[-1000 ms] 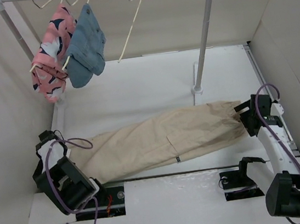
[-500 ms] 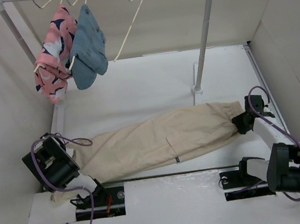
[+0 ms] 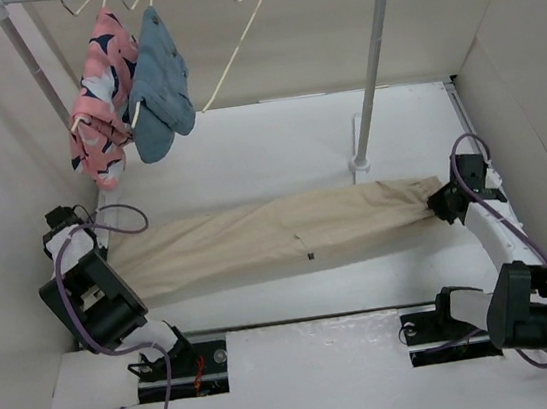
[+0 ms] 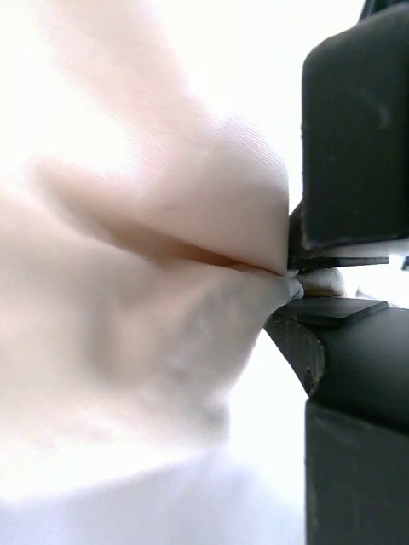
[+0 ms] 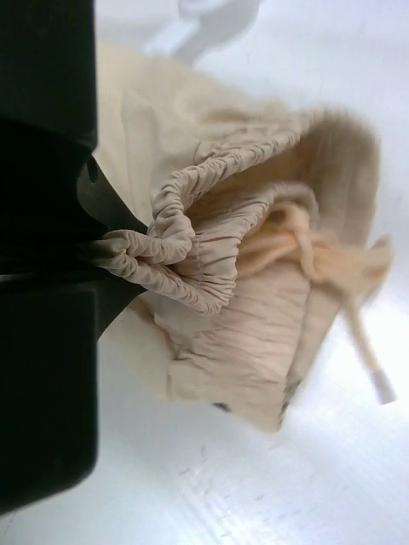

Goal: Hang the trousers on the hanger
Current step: Fold the trousers at the center of the board.

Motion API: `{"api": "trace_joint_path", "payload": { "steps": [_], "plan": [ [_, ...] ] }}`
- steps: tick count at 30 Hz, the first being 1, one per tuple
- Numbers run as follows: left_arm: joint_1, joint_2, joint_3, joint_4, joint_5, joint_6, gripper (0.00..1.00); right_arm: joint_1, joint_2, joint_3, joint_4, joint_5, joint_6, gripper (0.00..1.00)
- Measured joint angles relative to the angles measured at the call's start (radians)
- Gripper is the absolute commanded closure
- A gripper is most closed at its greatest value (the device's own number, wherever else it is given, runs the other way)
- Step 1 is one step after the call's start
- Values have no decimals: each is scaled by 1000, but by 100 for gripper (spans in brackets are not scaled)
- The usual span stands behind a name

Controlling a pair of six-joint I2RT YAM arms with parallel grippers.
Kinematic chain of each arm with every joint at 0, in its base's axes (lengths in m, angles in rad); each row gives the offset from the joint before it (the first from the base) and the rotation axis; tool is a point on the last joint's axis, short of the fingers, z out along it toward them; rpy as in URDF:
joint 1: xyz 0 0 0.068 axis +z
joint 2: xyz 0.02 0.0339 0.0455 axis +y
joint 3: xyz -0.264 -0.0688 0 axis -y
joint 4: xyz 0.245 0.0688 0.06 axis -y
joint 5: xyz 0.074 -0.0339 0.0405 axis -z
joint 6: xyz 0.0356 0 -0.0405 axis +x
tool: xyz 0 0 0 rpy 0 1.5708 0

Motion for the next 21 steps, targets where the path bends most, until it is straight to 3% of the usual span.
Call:
{"api": "trace_joint_path", "payload": {
  "steps": [4, 5, 7, 9, 10, 13, 15, 16, 19, 21],
  "plan": [
    [-29, -43, 68, -8, 44, -6, 100, 11, -39, 82, -7, 4, -64, 98],
    [-31, -47, 72, -10, 47, -6, 100, 11, -50, 85, -6, 4, -75, 91],
    [-31, -42, 72, -18, 46, -7, 100, 11, -64, 82, -9, 4, -88, 45],
    [-30, -16, 72, -8, 14, -6, 100, 3, -57, 71, 10, 19, -110, 17],
    [-29, 0, 72, 1, 0, -6, 100, -6, -43, 66, 15, 25, -119, 13],
    [-28, 53, 70, 22, -26, -10, 100, -34, 36, 58, 23, 25, -129, 11],
    [-28, 72, 64, 28, -33, -11, 100, -50, 84, 50, 18, 21, -125, 17],
    [-28, 77, 60, 28, -35, -11, 100, -56, 89, 40, 17, 19, -117, 26],
    [-28, 77, 47, 34, -39, -11, 100, -63, 35, 4, 5, 16, -97, 34],
    [-28, 77, 37, 36, -40, -11, 100, -63, -33, -28, 2, 14, -81, 33]
  ]
}}
